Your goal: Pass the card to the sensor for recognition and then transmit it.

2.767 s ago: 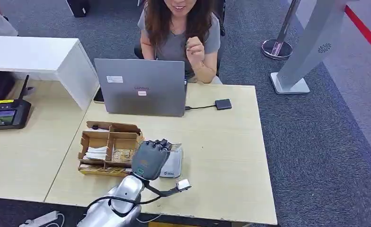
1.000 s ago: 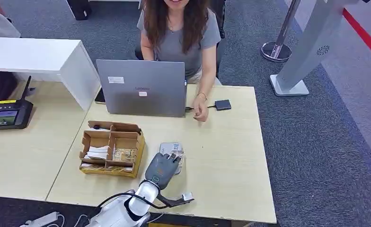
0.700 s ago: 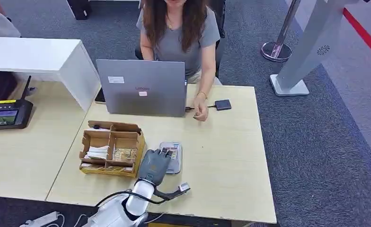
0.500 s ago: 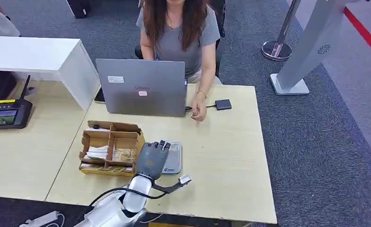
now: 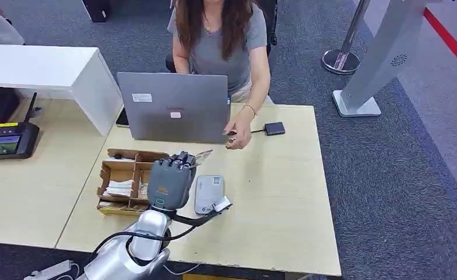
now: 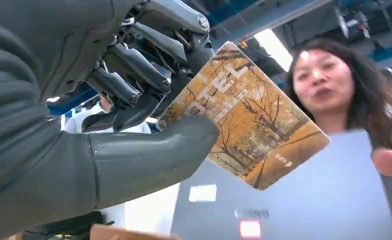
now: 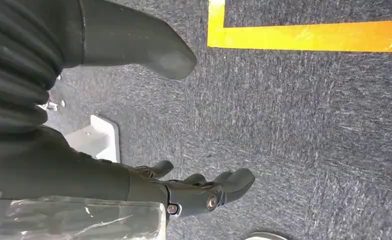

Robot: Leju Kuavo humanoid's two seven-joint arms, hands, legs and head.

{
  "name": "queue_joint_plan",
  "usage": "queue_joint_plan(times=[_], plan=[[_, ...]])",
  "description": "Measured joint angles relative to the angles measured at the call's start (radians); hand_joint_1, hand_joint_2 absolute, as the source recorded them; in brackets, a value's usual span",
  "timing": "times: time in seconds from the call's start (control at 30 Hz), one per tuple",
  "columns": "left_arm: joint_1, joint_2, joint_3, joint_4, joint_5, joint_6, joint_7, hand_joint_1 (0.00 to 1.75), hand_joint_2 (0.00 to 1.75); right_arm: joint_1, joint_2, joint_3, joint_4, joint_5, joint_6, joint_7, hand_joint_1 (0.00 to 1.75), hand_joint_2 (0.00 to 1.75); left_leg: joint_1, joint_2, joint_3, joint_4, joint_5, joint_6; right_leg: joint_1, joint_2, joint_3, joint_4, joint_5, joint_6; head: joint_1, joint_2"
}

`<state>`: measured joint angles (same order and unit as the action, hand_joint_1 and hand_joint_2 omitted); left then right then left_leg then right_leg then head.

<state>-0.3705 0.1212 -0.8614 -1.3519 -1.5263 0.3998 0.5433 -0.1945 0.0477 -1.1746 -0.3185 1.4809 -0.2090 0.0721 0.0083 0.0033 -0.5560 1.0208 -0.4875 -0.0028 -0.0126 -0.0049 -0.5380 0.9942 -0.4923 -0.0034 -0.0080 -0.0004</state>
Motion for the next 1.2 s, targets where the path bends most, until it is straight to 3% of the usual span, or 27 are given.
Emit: queue_joint_plan(times=[0.17,0.23,0.3,0.4,0.43,0.57,0.77,0.87,1.2], plan=[[0.024,0.011,0.032,-0.065,0.000,0.010,-0.042,1.75,1.75,0.001,0.000,-0.002,0.000,0.000,0.000,0.000,0.00,1.75,0.000,0.000,0.000,0.000,0.000,0.000,0.000,0.000,0.000,0.000,0.000,0.000,0.000,0.000],[0.064,-0.010,0.087,-0.103,0.000,0.020,-0.130,1.75,1.75,0.003,0.000,-0.003,0.000,0.000,0.000,0.000,0.00,1.75,0.000,0.000,0.000,0.000,0.000,0.000,0.000,0.000,0.000,0.000,0.000,0.000,-0.001,0.000],[0.113,-0.057,0.170,-0.154,0.001,0.023,-0.292,1.75,1.75,0.006,0.000,-0.005,0.000,0.000,0.000,0.000,0.00,1.75,-0.001,0.000,-0.001,0.000,0.000,0.000,0.000,0.000,-0.001,0.000,0.000,0.000,0.000,0.000],[0.182,-0.166,0.337,-0.218,0.067,0.010,-0.536,1.75,1.75,0.009,0.000,-0.006,0.000,0.000,0.000,0.000,0.00,1.75,-0.001,0.001,-0.002,0.000,0.000,0.001,0.000,0.000,-0.002,-0.001,0.000,0.000,0.000,0.000],[0.195,-0.191,0.379,-0.234,0.104,0.004,-0.568,1.75,1.75,0.010,0.000,-0.007,0.000,0.000,0.000,0.000,0.00,1.75,-0.001,0.001,-0.002,0.000,-0.001,0.001,0.000,0.001,-0.002,-0.001,0.000,0.000,0.000,0.000],[0.232,-0.263,0.510,-0.275,0.237,-0.049,-0.634,1.75,1.75,0.013,0.000,-0.013,0.000,0.000,0.000,0.000,0.00,1.75,-0.001,0.001,-0.002,0.000,-0.001,0.001,0.000,0.000,-0.002,-0.001,0.000,0.000,-0.001,0.000],[0.254,-0.343,0.647,-0.297,0.454,-0.161,-0.714,1.75,1.75,0.014,0.000,-0.025,-0.001,0.003,0.001,-0.001,0.00,1.75,0.000,0.000,-0.002,0.000,0.000,0.001,0.000,0.000,-0.002,0.000,0.000,0.000,-0.001,0.000],[0.261,-0.367,0.690,-0.298,0.470,-0.173,-0.725,1.75,1.75,0.014,0.000,-0.029,-0.001,0.003,0.001,-0.002,0.00,1.75,0.000,0.000,-0.002,0.000,0.000,0.001,0.000,0.000,-0.002,0.000,0.000,0.000,-0.001,0.000],[0.269,-0.373,0.732,-0.303,0.492,-0.187,-0.734,1.75,1.75,0.014,0.000,-0.031,-0.001,0.006,0.001,-0.002,0.00,1.75,0.000,0.000,-0.002,0.000,0.000,0.001,0.000,0.000,-0.002,0.000,0.000,0.000,-0.001,0.000]])
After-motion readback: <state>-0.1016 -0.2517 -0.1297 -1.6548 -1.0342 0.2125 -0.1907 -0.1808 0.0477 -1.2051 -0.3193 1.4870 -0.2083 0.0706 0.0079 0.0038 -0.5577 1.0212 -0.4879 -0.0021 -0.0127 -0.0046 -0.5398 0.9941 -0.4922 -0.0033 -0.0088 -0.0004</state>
